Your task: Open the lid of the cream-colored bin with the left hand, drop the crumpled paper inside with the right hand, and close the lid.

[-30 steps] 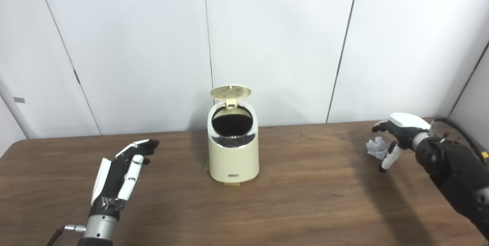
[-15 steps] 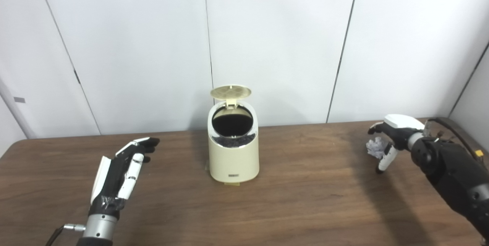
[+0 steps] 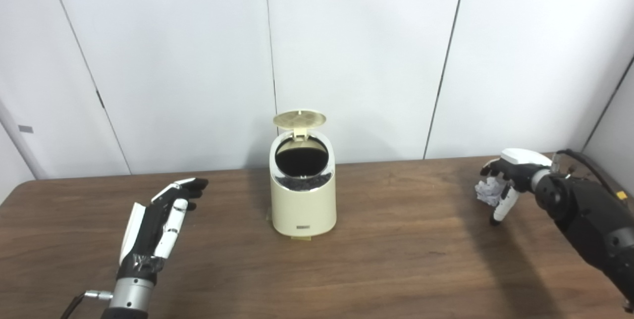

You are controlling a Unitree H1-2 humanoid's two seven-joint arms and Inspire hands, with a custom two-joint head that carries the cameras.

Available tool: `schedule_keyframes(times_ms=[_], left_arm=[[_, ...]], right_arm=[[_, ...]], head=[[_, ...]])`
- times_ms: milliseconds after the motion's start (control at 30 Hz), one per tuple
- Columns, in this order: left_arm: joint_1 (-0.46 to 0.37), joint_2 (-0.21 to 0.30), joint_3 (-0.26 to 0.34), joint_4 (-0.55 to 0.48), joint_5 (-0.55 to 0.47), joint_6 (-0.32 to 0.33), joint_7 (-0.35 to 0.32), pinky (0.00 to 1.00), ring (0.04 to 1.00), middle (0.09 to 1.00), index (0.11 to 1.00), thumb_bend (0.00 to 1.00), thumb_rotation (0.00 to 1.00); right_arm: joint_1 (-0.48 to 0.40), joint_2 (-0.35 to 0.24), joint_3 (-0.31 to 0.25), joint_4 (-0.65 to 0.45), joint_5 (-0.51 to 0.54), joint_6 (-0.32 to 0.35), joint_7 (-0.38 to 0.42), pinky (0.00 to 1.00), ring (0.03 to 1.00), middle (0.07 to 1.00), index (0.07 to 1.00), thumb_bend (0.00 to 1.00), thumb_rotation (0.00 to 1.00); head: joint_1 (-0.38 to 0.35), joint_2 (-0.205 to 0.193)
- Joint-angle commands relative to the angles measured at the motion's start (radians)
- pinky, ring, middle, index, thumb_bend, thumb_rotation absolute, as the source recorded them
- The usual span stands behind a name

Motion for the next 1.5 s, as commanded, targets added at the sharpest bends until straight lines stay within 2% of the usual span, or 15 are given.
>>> schedule_keyframes(times_ms=[0,100,267,400,533,700,767,867,900,967,1000,1100,1200,1367,1467], left_arm=[[-0.027,0.007,0.005,-0.039,-0.004,-0.013,0.006,0.69,0.757,0.768,0.761,0.28,1.00],[-0.027,0.007,0.004,-0.043,0.002,-0.009,0.008,0.69,0.755,0.766,0.759,0.27,1.00],[-0.029,0.006,0.003,-0.039,0.010,-0.015,0.013,0.68,0.749,0.758,0.752,0.28,1.00],[-0.028,0.006,0.003,-0.039,0.009,-0.019,0.013,0.68,0.751,0.760,0.752,0.28,1.00],[-0.027,0.003,0.004,-0.041,0.003,-0.015,0.012,0.68,0.749,0.760,0.753,0.27,1.00],[-0.026,0.006,0.003,-0.043,0.013,-0.015,0.014,0.68,0.752,0.762,0.756,0.27,1.00],[-0.024,0.004,0.005,-0.046,0.008,-0.014,0.013,0.69,0.755,0.764,0.757,0.28,1.00],[-0.023,0.003,0.005,-0.054,0.006,-0.008,0.011,0.69,0.754,0.764,0.757,0.28,1.00],[-0.022,0.003,0.004,-0.057,0.007,-0.006,0.010,0.69,0.757,0.767,0.760,0.28,1.00],[-0.022,0.003,0.004,-0.060,0.008,-0.003,0.010,0.69,0.758,0.767,0.760,0.28,1.00],[-0.021,0.004,0.004,-0.062,0.008,-0.002,0.009,0.69,0.758,0.766,0.759,0.28,1.00],[-0.022,0.005,0.003,-0.059,0.005,-0.007,0.008,0.69,0.758,0.767,0.760,0.28,1.00],[-0.022,0.004,0.003,-0.060,0.007,-0.005,0.010,0.69,0.756,0.764,0.755,0.28,1.00],[-0.022,0.008,0.001,-0.057,0.014,-0.012,0.011,0.68,0.752,0.762,0.754,0.27,1.00],[-0.022,0.007,0.002,-0.056,0.012,-0.012,0.010,0.68,0.752,0.761,0.754,0.27,1.00]], right_arm=[[-0.056,-0.015,-0.010,0.019,0.001,-0.015,-0.029,0.65,0.792,0.825,0.811,0.88,0.13],[-0.068,-0.012,-0.003,0.051,0.008,-0.029,-0.042,0.64,0.778,0.812,0.809,0.88,0.13],[-0.083,-0.006,0.004,0.092,0.010,-0.048,-0.068,0.68,0.812,0.836,0.801,0.87,0.12],[-0.095,-0.003,0.010,0.119,0.016,-0.060,-0.072,0.66,0.783,0.813,0.802,0.86,0.11],[-0.113,0.000,0.027,0.168,0.005,-0.093,-0.102,0.72,0.819,0.824,0.790,0.86,0.10],[-0.106,-0.003,0.036,0.137,-0.003,-0.089,-0.113,0.74,0.824,0.815,0.750,0.86,0.09],[-0.100,0.001,0.027,0.132,0.002,-0.083,-0.132,0.69,0.786,0.795,0.718,0.85,0.04],[-0.099,0.000,0.043,0.123,-0.022,-0.071,-0.142,0.53,0.652,0.708,0.657,0.83,0.01],[-0.102,0.001,0.052,0.133,-0.035,-0.071,-0.156,0.45,0.537,0.514,0.541,0.61,0.00],[-0.101,0.006,0.056,0.131,-0.050,-0.052,-0.181,0.43,0.509,0.472,0.517,0.56,0.00],[-0.097,0.011,0.054,0.119,-0.057,-0.031,-0.193,0.38,0.454,0.436,0.506,0.54,0.00],[-0.098,0.024,0.053,0.135,-0.069,-0.014,-0.237,0.30,0.382,0.407,0.503,0.53,0.00],[-0.105,0.029,0.061,0.161,-0.073,-0.019,-0.265,0.24,0.329,0.471,0.489,0.53,0.00],[-0.111,0.026,0.074,0.169,-0.078,-0.021,-0.268,0.21,0.306,0.477,0.488,0.53,0.00],[-0.118,0.024,0.081,0.174,-0.083,-0.018,-0.263,0.23,0.323,0.479,0.488,0.53,0.00]], head=[[-0.001,0.001],[-0.002,0.001],[0.001,0.002],[0.003,0.003],[0.003,0.003],[0.003,0.008],[0.003,0.009],[0.002,0.009],[0.001,0.010],[0.001,0.010],[0.001,0.011],[0.001,0.011],[0.000,0.013],[0.000,0.013],[0.000,0.013]])
